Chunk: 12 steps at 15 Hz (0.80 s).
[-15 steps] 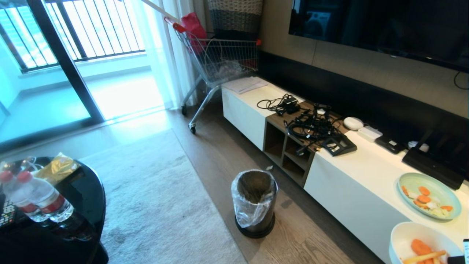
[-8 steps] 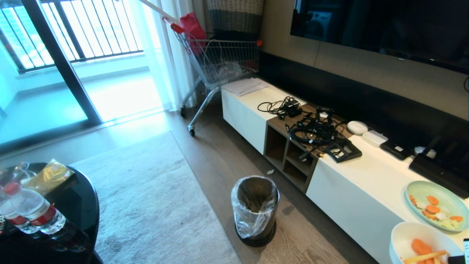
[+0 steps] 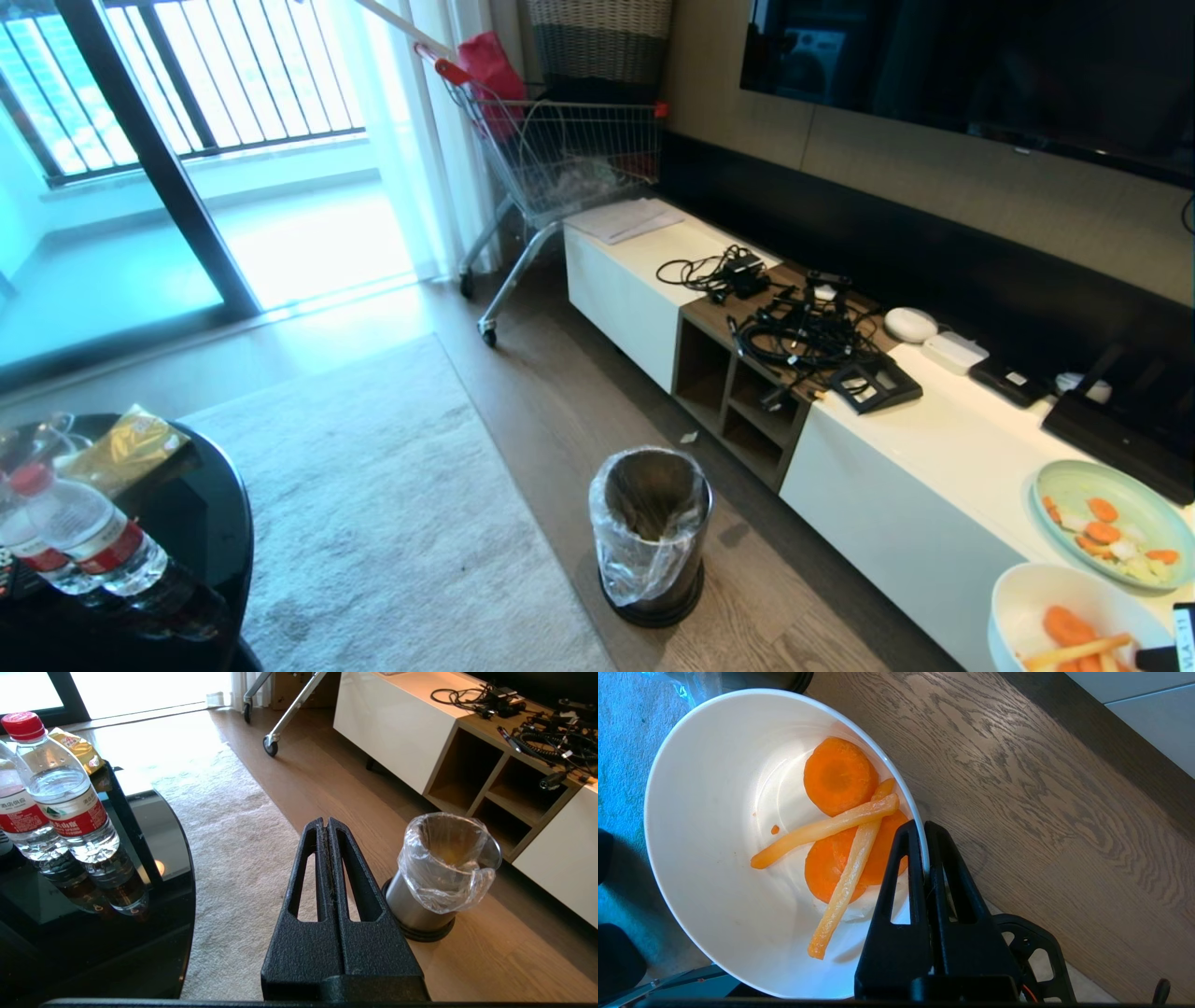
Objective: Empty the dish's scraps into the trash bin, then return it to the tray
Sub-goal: Move the bowl over the trash can
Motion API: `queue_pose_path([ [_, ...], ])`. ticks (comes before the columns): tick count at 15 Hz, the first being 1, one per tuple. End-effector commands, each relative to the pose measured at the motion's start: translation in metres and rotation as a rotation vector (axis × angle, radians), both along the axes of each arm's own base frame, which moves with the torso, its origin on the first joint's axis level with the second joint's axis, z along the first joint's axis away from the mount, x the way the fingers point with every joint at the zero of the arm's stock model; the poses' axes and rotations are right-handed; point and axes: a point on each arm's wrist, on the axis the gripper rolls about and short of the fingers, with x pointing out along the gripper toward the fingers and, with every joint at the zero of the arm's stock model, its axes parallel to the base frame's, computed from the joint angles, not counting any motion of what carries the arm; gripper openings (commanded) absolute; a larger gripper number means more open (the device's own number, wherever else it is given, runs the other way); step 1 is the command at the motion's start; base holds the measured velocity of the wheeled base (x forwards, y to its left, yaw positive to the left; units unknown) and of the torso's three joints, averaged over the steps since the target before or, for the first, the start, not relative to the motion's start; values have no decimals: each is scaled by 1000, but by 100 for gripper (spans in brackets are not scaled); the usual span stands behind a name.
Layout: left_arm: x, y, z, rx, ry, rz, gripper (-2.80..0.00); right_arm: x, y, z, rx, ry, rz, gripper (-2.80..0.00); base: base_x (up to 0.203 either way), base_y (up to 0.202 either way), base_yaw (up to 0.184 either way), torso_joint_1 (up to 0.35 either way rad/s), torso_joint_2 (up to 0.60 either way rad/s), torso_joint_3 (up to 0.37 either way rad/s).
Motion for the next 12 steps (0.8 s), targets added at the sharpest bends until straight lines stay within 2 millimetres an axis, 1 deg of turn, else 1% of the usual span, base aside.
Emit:
queue_pose_path([
  [1, 0, 0, 0, -2, -1, 1, -280, 2, 0, -1, -1, 10, 9, -280, 0, 0, 0, 0, 0, 0],
  [3, 0, 0, 0, -2, 1, 1, -280, 2, 0, -2, 0, 16, 8, -280, 0, 0, 0, 0, 0, 0],
  [5, 0, 0, 0, -2, 1, 1, -280, 2, -1, -2, -1, 17, 9, -280, 0, 0, 0, -2, 4, -90],
  [12, 0, 0, 0, -2, 1, 1, -280, 6, -1, 2, -15, -21, 23, -280, 0, 0, 0, 3, 2, -183],
])
